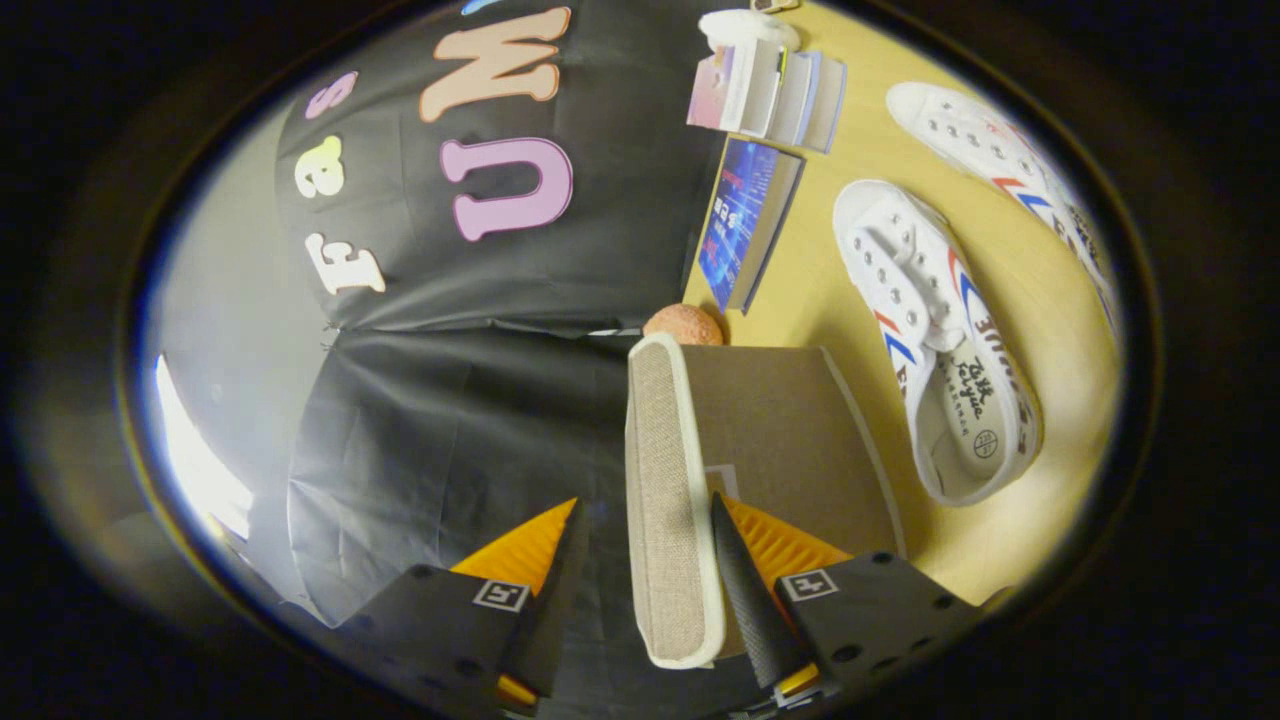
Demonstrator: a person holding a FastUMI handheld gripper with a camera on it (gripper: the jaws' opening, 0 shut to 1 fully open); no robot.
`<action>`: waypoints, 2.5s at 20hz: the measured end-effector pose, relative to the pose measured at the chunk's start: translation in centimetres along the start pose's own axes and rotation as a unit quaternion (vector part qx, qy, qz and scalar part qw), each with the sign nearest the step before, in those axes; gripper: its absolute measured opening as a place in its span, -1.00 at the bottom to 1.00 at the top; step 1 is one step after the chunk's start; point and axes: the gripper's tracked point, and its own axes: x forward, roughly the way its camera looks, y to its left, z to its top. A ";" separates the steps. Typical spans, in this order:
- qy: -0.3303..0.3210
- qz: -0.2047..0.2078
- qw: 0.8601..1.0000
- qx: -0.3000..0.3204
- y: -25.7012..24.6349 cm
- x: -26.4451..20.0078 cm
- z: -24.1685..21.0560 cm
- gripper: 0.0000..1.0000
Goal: Open the storage box then place both shoes into the box .Put the left shoe in first, then the right shoe, with the right side of both shoes facing outward in a uniform manner.
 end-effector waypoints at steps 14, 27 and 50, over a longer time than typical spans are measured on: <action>0.019 -0.056 0.996 -0.072 -0.6 -0.4 -0.6 -0.96; 0.068 0.037 0.986 -0.145 13.5 4.9 -4.9 -0.91; 0.141 -0.032 0.970 -0.195 13.6 17.9 -15.3 -0.60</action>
